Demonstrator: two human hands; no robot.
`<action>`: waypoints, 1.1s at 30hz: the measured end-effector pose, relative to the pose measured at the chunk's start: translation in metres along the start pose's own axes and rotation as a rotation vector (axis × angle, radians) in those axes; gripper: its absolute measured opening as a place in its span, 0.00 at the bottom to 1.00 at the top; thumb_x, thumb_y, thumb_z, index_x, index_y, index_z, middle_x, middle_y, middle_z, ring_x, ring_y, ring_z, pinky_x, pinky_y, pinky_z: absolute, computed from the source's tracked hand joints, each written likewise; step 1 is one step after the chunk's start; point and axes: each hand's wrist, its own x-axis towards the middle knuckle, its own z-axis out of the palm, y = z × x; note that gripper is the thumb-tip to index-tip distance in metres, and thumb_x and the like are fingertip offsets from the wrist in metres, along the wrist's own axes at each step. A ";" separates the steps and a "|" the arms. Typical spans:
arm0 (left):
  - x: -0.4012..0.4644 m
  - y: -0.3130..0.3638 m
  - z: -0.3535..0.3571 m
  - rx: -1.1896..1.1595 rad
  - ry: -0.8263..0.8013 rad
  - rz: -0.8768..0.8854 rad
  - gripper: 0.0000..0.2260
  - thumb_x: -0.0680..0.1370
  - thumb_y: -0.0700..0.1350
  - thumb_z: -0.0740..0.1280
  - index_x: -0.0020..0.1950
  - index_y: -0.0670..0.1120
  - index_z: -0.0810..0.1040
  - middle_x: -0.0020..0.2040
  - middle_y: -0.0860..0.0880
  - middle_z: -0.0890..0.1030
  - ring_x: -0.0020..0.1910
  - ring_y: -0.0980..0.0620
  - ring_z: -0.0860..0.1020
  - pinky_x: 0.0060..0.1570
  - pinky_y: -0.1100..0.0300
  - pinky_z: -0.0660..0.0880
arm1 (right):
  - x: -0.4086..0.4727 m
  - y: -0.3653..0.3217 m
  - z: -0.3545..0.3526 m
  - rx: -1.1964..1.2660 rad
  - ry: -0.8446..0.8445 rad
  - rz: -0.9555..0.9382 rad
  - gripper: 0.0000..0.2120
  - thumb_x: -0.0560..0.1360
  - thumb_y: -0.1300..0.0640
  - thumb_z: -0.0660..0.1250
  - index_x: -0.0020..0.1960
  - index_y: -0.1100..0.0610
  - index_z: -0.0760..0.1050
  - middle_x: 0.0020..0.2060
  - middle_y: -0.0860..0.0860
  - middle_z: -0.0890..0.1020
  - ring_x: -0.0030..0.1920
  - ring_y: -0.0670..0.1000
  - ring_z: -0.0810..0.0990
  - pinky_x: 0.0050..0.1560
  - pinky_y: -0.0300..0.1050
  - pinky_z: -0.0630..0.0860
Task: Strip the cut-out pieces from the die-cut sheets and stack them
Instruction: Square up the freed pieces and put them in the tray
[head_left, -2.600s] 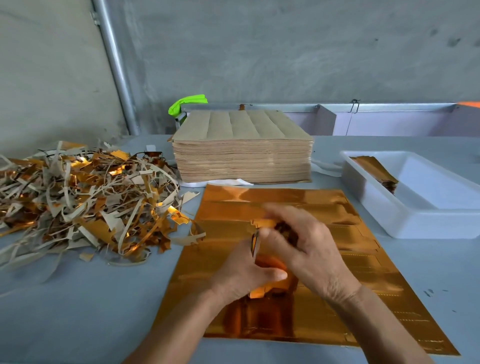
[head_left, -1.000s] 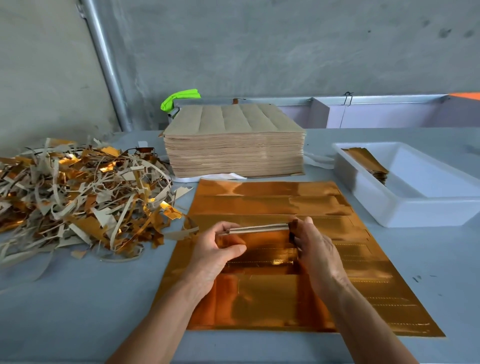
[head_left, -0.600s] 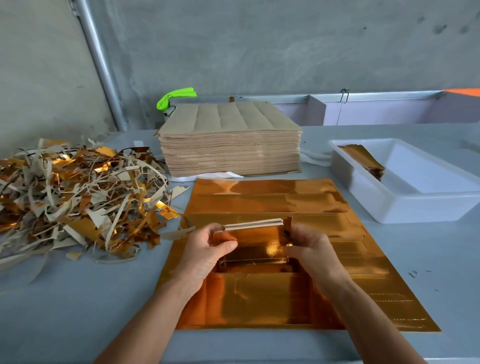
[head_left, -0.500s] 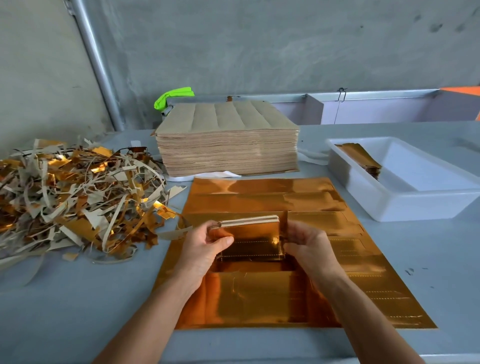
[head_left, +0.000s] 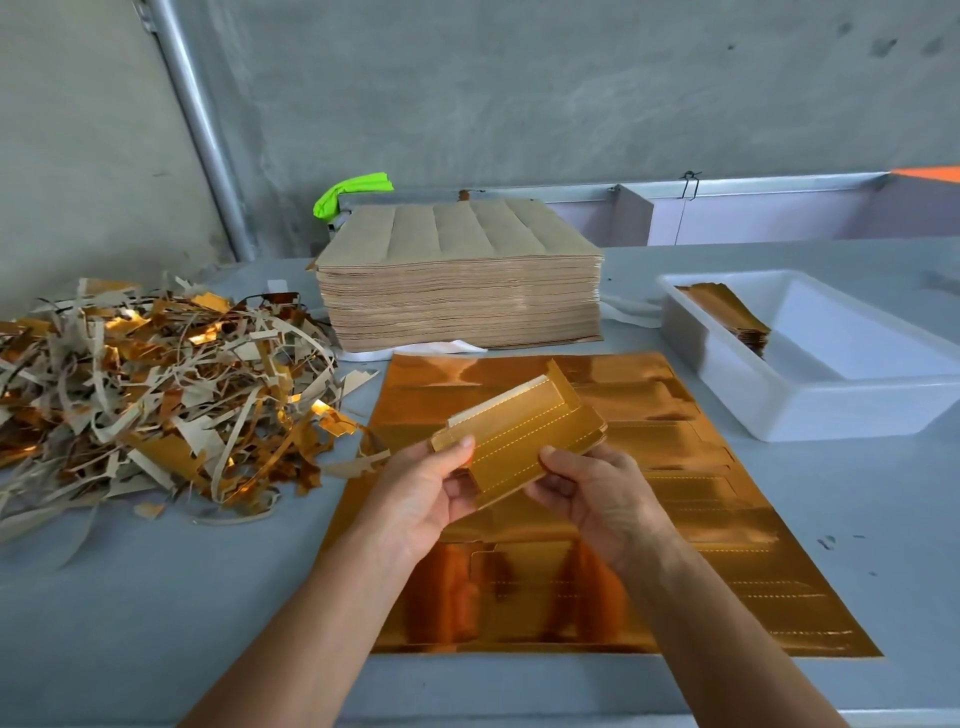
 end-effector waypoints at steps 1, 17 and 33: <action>0.000 0.002 -0.001 -0.003 -0.017 -0.019 0.07 0.78 0.41 0.64 0.55 0.43 0.77 0.47 0.41 0.84 0.45 0.45 0.84 0.35 0.55 0.80 | 0.000 -0.002 0.000 -0.004 0.011 0.000 0.07 0.75 0.67 0.65 0.53 0.64 0.75 0.47 0.61 0.84 0.41 0.54 0.83 0.35 0.42 0.82; 0.002 0.008 0.010 0.630 -0.060 0.273 0.08 0.77 0.39 0.66 0.54 0.50 0.78 0.47 0.55 0.84 0.49 0.59 0.81 0.49 0.61 0.76 | -0.007 -0.023 0.000 -0.856 -0.064 -0.558 0.04 0.77 0.62 0.64 0.48 0.54 0.75 0.42 0.50 0.82 0.43 0.49 0.82 0.41 0.38 0.79; 0.012 -0.011 0.010 0.831 0.014 0.231 0.01 0.79 0.45 0.64 0.48 0.51 0.75 0.46 0.53 0.81 0.47 0.58 0.79 0.40 0.66 0.71 | -0.001 -0.004 -0.007 -0.917 -0.069 -0.469 0.05 0.81 0.59 0.55 0.53 0.57 0.69 0.45 0.55 0.78 0.45 0.57 0.78 0.42 0.49 0.80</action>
